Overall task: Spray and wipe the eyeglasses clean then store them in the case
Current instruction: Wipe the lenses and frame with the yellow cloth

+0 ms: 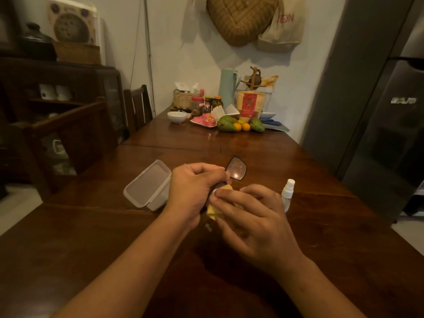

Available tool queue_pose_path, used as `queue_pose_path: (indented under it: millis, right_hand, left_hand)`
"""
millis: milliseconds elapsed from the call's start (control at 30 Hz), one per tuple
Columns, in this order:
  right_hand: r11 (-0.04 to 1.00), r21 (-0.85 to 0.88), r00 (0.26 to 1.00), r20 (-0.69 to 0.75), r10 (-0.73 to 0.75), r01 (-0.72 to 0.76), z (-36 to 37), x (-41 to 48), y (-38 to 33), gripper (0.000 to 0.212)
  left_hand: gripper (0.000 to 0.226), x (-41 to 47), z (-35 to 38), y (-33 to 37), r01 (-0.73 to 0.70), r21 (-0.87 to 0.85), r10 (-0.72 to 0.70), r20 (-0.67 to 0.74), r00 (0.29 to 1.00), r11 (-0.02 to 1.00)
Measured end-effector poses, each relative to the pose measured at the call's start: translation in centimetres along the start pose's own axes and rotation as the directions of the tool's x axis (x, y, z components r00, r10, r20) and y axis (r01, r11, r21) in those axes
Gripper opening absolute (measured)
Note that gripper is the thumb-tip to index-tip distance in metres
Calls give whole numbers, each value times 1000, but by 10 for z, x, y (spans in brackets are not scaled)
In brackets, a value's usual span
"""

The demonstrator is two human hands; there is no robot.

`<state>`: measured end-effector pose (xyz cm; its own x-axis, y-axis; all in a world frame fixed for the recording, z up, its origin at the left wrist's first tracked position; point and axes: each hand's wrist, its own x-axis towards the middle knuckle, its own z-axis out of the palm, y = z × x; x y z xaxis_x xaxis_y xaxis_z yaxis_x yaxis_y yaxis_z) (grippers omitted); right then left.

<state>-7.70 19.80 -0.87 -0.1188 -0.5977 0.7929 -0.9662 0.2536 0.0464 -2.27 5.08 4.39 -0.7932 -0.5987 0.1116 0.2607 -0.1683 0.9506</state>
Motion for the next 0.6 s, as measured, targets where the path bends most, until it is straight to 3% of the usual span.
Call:
queue_pose_path:
  millis: [133,333,467,600]
  right_hand:
    - [997,-13,997,-13,-80,79,-2,-2,6,39]
    - [999,-29,999,-39,17,-18,-2,-3,10,38]
    - [995,-38,995,-7,-95,95,3,-1,3,48]
    - [988,-46,989,-23,-148,146,0,-3,15,40]
  left_hand:
    - [7,1,-2,1,-33,62,34,-16,999,998]
    - [11,1,0,1,-25,39,25,-22,999,999]
    - [12,1,-1,1,-32,18,32,-25,999,999]
    - [10,1,-2,2,-48,33,50,-38,998,998]
